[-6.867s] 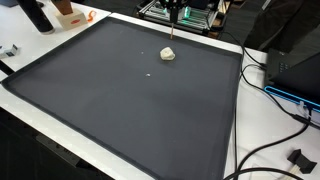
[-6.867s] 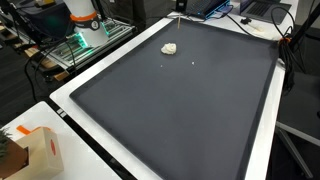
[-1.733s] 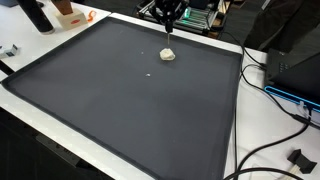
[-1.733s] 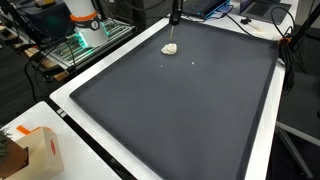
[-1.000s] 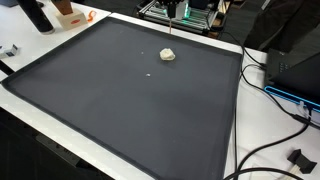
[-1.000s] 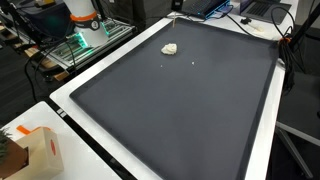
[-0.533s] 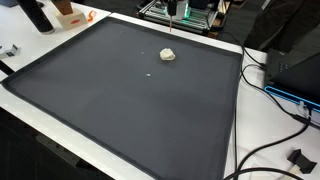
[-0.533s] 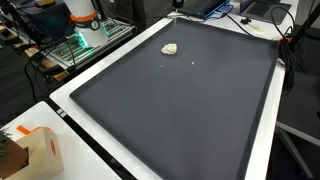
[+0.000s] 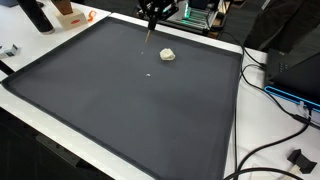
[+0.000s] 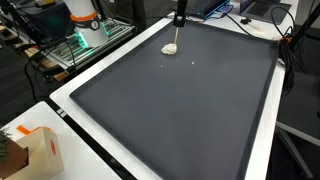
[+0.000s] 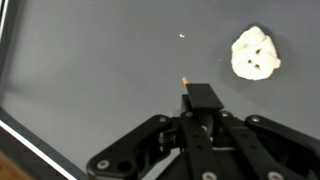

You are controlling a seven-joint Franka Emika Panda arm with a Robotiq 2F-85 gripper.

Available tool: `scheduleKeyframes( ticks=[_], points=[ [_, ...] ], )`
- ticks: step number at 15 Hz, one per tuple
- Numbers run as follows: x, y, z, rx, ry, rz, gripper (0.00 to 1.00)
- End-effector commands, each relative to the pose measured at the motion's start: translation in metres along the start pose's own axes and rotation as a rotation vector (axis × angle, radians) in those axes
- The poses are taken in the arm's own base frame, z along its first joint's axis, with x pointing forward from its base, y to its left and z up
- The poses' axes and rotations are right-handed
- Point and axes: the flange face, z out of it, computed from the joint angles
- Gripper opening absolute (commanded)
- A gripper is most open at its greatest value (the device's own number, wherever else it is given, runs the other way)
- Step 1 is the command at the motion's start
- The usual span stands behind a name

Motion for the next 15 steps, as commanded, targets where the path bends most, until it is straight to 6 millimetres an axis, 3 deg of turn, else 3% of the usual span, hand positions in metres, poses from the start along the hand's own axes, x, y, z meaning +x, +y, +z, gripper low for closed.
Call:
scheduleKeyframes(
  ticks=[1,7,15],
  points=[
    [0.005,-0.013,0.028,-0.153,-0.056,0.084,0.03],
    [0.008,-0.038,0.062,-0.221,-0.16,0.189,0.03],
    [0.014,-0.065,0.086,-0.249,-0.204,0.23,0.03]
  ],
)
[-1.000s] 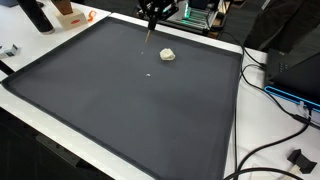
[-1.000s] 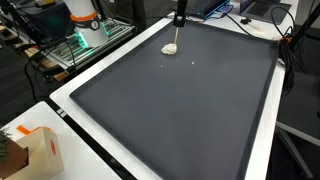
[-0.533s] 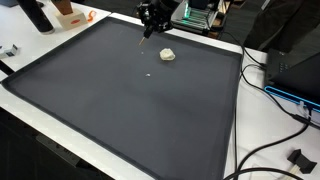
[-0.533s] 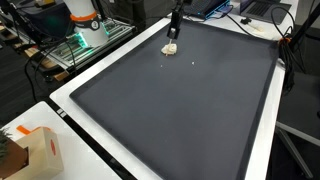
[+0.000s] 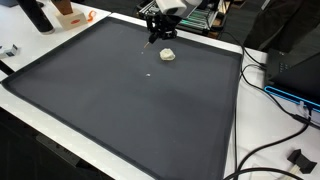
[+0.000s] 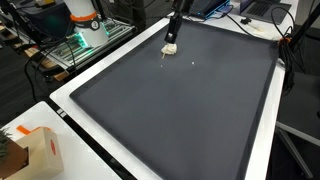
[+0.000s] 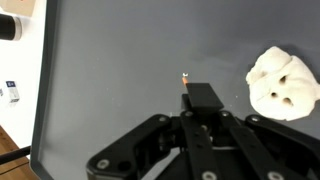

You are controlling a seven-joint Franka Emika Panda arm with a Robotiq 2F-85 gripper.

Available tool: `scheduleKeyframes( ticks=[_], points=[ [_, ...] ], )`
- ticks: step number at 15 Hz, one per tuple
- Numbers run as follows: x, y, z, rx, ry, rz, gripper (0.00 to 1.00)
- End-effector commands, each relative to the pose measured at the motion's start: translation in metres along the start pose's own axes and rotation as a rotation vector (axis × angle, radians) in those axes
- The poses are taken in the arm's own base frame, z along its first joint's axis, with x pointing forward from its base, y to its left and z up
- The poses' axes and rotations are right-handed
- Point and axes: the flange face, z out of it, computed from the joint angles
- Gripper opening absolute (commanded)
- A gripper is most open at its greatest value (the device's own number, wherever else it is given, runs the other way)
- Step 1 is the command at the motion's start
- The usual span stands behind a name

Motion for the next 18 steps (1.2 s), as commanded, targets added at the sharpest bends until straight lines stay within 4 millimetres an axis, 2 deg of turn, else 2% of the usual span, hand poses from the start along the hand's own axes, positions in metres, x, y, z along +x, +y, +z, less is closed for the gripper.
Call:
scheduleKeyframes(
  ticks=[1,10,18],
  points=[
    [0.004,-0.012,0.009,-0.045,-0.013,0.022,0.03],
    [0.01,-0.027,0.027,-0.089,-0.011,0.031,0.03],
    [0.014,-0.031,0.037,-0.086,-0.015,0.005,0.03]
  ],
)
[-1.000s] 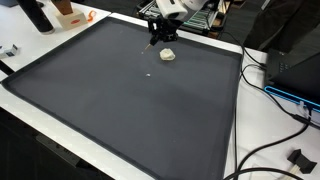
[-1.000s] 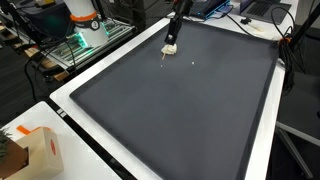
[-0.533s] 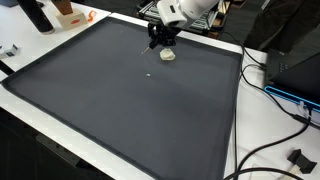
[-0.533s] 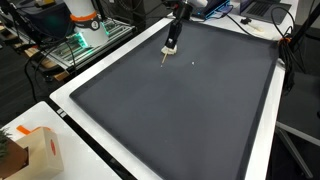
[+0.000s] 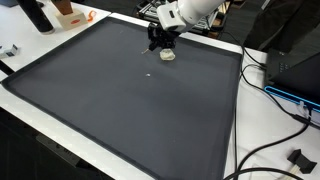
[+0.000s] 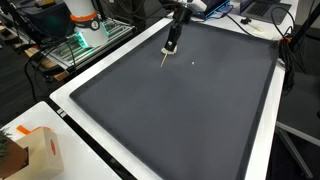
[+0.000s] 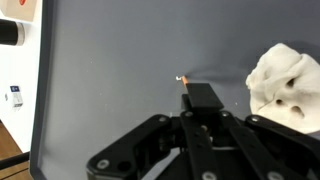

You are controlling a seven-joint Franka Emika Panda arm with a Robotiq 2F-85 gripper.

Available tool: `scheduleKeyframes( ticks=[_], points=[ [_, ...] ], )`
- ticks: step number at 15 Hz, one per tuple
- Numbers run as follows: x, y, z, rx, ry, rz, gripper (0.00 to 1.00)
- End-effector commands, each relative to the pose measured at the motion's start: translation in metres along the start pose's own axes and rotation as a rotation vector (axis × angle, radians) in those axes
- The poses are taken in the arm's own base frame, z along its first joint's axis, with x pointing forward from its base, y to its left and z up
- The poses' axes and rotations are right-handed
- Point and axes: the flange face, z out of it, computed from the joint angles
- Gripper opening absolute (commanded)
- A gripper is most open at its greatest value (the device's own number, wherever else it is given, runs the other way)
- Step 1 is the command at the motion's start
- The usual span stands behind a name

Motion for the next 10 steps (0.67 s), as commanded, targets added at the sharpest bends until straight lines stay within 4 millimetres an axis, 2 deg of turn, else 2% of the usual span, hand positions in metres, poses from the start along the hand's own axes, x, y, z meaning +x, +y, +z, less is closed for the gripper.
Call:
scheduleKeyframes(
  ticks=[1,10],
  points=[
    [0.0041,-0.0025,0.0047,-0.024,0.006,-0.025,0.03],
    [0.0008,0.0027,-0.0046,-0.009,0.009,-0.122,0.03]
  ],
)
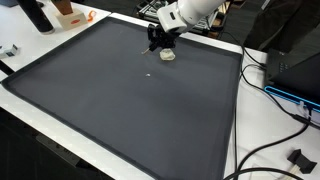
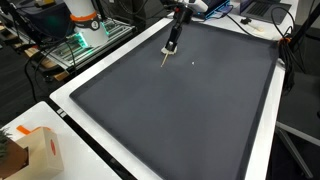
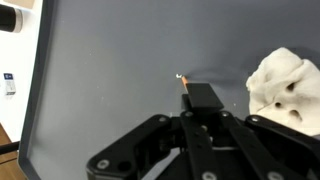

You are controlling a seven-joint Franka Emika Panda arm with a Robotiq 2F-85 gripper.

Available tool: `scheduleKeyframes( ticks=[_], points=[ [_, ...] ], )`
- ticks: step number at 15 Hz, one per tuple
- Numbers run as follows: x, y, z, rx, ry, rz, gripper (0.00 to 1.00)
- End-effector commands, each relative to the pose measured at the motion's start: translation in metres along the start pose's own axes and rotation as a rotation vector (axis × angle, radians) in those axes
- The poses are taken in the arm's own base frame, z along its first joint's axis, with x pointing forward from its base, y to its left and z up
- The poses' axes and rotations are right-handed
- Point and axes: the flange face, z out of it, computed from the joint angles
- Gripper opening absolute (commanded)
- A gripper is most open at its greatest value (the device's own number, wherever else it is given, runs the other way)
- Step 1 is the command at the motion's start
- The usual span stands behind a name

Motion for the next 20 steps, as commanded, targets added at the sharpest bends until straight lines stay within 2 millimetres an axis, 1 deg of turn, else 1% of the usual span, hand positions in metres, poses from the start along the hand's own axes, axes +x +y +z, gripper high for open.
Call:
scheduleKeyframes(
  ticks=[1,9,16,20],
  points=[
    [-0.002,0.003,-0.005,-0.011,0.009,-0.055,0.03],
    [-0.007,0.019,-0.031,0.004,0.049,-0.134,0.03],
    [-0.016,0.043,-0.058,0.037,0.106,-0.203,0.03],
    [-0.024,0.057,-0.073,0.091,0.14,-0.252,0.03]
  ],
)
